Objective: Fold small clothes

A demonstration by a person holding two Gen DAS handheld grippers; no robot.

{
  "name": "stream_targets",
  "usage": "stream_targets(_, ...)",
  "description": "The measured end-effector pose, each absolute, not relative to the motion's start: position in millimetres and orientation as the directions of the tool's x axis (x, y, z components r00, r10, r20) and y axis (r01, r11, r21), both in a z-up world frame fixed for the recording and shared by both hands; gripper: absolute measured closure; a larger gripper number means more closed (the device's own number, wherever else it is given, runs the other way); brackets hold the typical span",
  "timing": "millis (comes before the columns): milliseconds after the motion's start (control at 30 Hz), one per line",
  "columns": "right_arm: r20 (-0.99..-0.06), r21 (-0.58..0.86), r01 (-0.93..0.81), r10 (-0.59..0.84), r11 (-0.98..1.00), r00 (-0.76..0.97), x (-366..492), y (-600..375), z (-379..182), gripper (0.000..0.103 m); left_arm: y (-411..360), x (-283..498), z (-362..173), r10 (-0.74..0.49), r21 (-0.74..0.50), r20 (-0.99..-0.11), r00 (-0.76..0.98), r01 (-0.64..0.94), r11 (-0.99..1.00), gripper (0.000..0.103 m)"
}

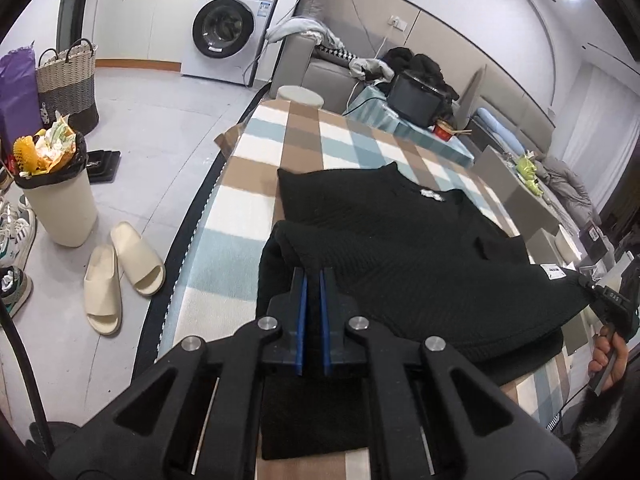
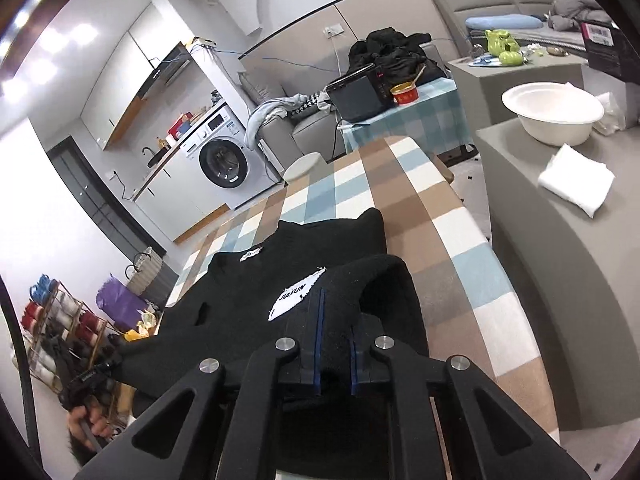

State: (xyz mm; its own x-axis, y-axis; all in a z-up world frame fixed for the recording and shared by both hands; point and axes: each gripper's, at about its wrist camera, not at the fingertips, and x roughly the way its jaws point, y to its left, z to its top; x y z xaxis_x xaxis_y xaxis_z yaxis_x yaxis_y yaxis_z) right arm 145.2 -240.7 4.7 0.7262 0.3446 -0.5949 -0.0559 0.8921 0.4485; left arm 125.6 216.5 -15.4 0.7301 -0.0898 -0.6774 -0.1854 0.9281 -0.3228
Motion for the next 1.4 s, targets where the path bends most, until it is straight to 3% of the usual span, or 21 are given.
stream_targets(133,-0.712,0.353,0.003,0.267,0.935,0.649,152.2,-236.1,-29.1,0.094,211.1,127.6,-46.1,-0.054,-0.257,-0.758,0.65,-0.221,0.941,0.099)
stream_targets(233,-0.76,0.325,0.037,0.238,0.945,0.605,157.3,-240.4,-48.0,0.086,204.8,127.2,-58.1,-0.03,-0.217,-0.779,0.627,-0.223,0.95,0.095)
stream_targets(300,-0.743,0.336,0.036,0.241,0.941,0.624,158.9,-245.7,-47.3,0.084,204.3,127.2,-52.3,-0.017,-0.203,-0.774,0.633,-0.222,0.954,0.085)
stream_targets(367,-0.728,0.342,0.034,0.242,0.939,0.641,162.1,-248.0,-44.2,0.076,204.8,129.5,-47.1,-0.006,-0.199,-0.765,0.644,-0.227,0.953,0.052)
stream_targets(433,-0.71,0.355,0.024,0.253,0.934,0.658,169.3,-248.3,-39.5,0.06,206.7,134.9,-40.4,0.016,-0.195,-0.747,0.665,-0.242,0.95,0.043)
stream_targets(467,-0.7,0.357,0.013,0.259,0.934,0.665,174.3,-247.7,-36.9,0.06,207.4,140.1,-38.3,0.016,-0.195,-0.743,0.669,-0.24,0.951,0.043)
stream_targets(833,-0.768,0.258,-0.03,0.224,0.966,0.601,230.7,-227.6,-47.1,0.055,222.5,209.7,-65.3,0.002,-0.22,-0.79,0.613,-0.286,0.933,0.045)
stream_targets(867,-0.774,0.256,-0.031,0.224,0.966,0.593,233.1,-226.4,-49.8,0.056,223.7,212.5,-67.9,-0.007,-0.232,-0.787,0.616,-0.286,0.93,0.056)
stream_targets(900,-0.777,0.261,-0.034,0.231,0.965,0.586,235.1,-225.5,-52.5,0.065,224.8,215.2,-69.3,-0.039,-0.263,-0.78,0.624,-0.271,0.926,0.066)
stream_targets(933,-0.778,0.263,-0.034,0.233,0.964,0.583,235.5,-224.9,-53.3,0.08,225.7,216.1,-71.6,-0.06,-0.282,-0.776,0.628,-0.26,0.924,0.084)
stream_targets(1000,-0.765,0.27,-0.043,0.242,0.962,0.596,233.7,-224.5,-52.0,0.093,225.4,216.0,-70.9,-0.06,-0.286,-0.764,0.643,-0.254,0.924,0.096)
stream_targets(1400,-0.573,0.275,-0.142,0.281,0.951,0.77,213.2,-208.6,21.8,0.095,221.8,206.2,-8.7,-0.053,-0.312,-0.613,0.788,-0.18,0.933,0.099)
